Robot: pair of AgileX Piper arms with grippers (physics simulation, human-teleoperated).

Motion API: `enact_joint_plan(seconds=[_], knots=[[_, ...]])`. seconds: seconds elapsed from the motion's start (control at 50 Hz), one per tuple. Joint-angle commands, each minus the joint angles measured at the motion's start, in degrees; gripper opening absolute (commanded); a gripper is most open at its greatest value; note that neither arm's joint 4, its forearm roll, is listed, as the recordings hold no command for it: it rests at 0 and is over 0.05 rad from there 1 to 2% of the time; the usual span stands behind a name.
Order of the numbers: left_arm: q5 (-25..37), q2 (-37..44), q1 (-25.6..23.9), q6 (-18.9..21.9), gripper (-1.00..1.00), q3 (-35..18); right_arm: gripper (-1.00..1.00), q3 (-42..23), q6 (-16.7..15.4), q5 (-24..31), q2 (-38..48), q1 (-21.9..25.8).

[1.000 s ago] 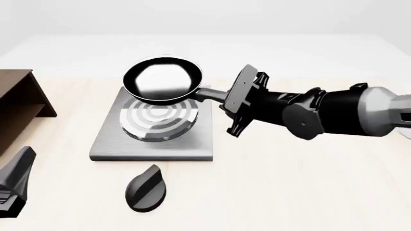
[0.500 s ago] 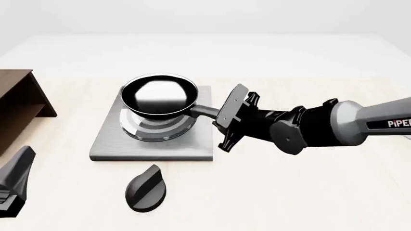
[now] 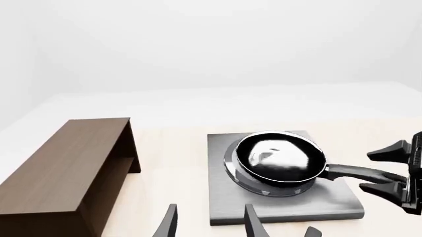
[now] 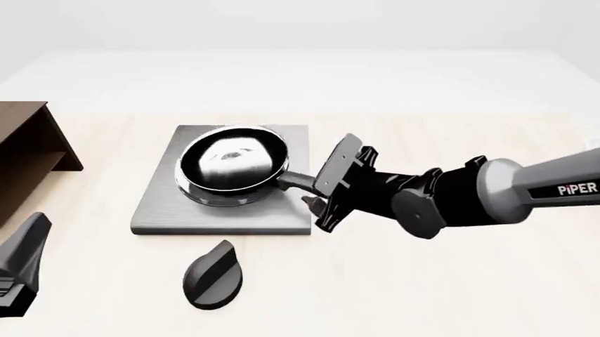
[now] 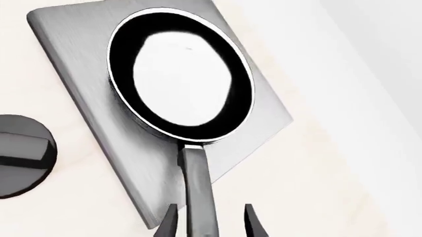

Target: Turn on the stove and put the frying pan on it.

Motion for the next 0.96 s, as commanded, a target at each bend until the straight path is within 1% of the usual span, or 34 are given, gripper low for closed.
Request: enact_joint_plan(seconds=[0.02, 0.06, 0.1, 0.12, 0.16, 0.18, 0.22, 0.24, 0.3, 0.34, 0.4, 0.44, 0.46, 0.48, 0.54, 0.56, 0.58, 0.62, 0.64, 0.66, 0.68, 0.7, 0.72, 0.74, 0.76, 0.78, 0.8, 0.82, 0.84, 0.86, 0.9, 0.92, 0.94, 0.96], knots=[[0.0, 0.0, 0.0, -0.2, 1.0, 0.1, 1.0, 0.4, -0.5, 0.0, -1.9, 2.0], [-0.1, 0.0, 0.0, -0.3, 1.0, 0.1, 1.0, -0.1, -0.6, 2.7, -5.7, 2.9], [0.0, 0.0, 0.0, -0.3, 1.0, 0.1, 1.0, -0.3, -0.7, 3.7, -7.7, 3.3], [0.0, 0.0, -0.1, -0.4, 1.0, 0.2, 1.0, -0.5, -1.6, 6.1, -11.4, 3.6], [-0.1, 0.0, -0.2, -0.3, 1.0, 0.3, 1.0, -1.1, -2.0, 8.6, -14.3, 4.3], [-0.1, 0.0, -0.2, -0.3, 1.0, 0.3, 1.0, -1.0, -3.0, 9.7, -16.1, 4.7], [-0.1, 0.0, -0.1, -0.3, 1.0, 0.3, 1.0, -1.2, -2.9, 10.6, -17.2, 5.1], [-0.1, 0.0, -0.1, -0.5, 1.0, 0.3, 1.0, -2.2, -3.2, 13.7, -20.4, 5.8], [-0.1, 0.0, -0.2, -0.4, 1.0, 0.4, 1.0, -4.7, -2.2, 18.7, -25.2, 6.6], [-0.2, 0.0, -0.2, -0.4, 1.0, 0.4, 1.0, -5.1, -2.2, 19.6, -25.8, 6.8], [-0.2, 0.0, -0.3, -0.3, 1.0, 0.4, 1.0, -5.2, -2.8, 21.7, -30.2, 6.9], [-0.1, 0.0, -0.2, -0.4, 1.0, 0.3, 1.0, -4.9, -1.4, 22.5, -34.3, 6.7], [0.0, 0.0, -0.2, -0.5, 1.0, 0.2, 1.0, -3.8, -0.5, 22.5, -36.3, 6.1], [0.0, 0.0, -0.1, -0.5, 1.0, 0.2, 1.0, -1.9, -0.6, 21.5, -38.3, 5.7], [-0.1, 0.0, 0.0, -0.5, 1.0, 0.2, 1.0, 4.5, -0.1, 18.7, -45.1, 2.9], [-0.2, 0.0, 0.0, -0.3, 1.0, 0.2, 1.0, 7.2, 1.9, 18.1, -49.7, 1.5], [-0.2, 0.0, 0.0, -0.3, 1.0, 0.1, 1.0, 8.6, 3.2, 18.3, -52.4, 0.6], [-0.3, 0.0, 0.1, -0.2, 1.0, 0.0, 1.0, 12.9, 5.6, 18.9, -61.2, -2.3], [-0.3, 0.0, 0.1, -0.3, 1.0, -0.1, 1.0, 14.7, 7.4, 20.2, -66.9, -3.6], [-0.3, 0.0, 0.1, -0.4, 1.0, -0.2, 1.0, 16.3, 11.5, 22.6, -73.3, -5.1], [-0.2, 0.0, 0.2, -0.5, 1.0, -0.2, 1.0, 17.4, 12.4, 23.9, -76.0, -5.4], [0.0, 0.0, 0.2, -1.0, 1.0, -0.3, 1.0, 19.2, 13.5, 27.7, -83.2, -7.2], [0.0, 0.0, 0.2, -1.0, 1.0, -0.4, 1.0, 20.2, 14.2, 29.4, -86.3, -8.8], [0.0, 0.0, 0.0, -0.9, 1.0, -0.6, 1.0, 22.0, 15.6, 32.6, -91.8, -10.8], [-0.1, 0.0, -0.1, -0.7, 1.0, -0.9, 1.0, 23.0, 18.2, 35.2, -95.7, -12.8], [-0.1, 0.0, 0.0, -0.6, 1.0, -1.2, 1.0, 24.3, 19.9, 35.8, -97.3, -13.9], [-0.1, 0.0, 0.0, -0.6, 1.0, -1.2, 1.0, 24.3, 19.9, 35.8, -97.3, -13.9], [-0.1, 0.0, 0.2, -0.6, 1.0, -1.5, 1.0, 26.5, 20.7, 36.1, -100.7, -18.4], [-0.1, 0.0, 0.3, -0.6, 1.0, -1.6, 1.0, 26.6, 20.7, 36.1, -100.7, -18.4], [-0.2, 0.0, 0.5, -0.6, 1.0, -1.9, 1.0, 27.8, 20.5, 34.0, -100.7, -19.9], [-0.9, 0.0, 0.9, -0.3, 1.0, -2.4, 1.0, 30.0, 21.8, 31.6, -100.7, -22.4], [-1.8, 0.0, 1.8, 1.3, 1.0, -2.8, 1.0, 32.6, 22.0, 28.1, -100.8, -23.7], [-2.2, 0.0, 1.8, 0.7, 1.0, -3.1, 1.0, 34.9, 21.7, 24.4, -100.8, -25.4], [-2.4, 0.0, 1.5, 0.5, 1.0, -2.9, 1.0, 38.4, 21.8, 19.9, -100.8, -28.9]])
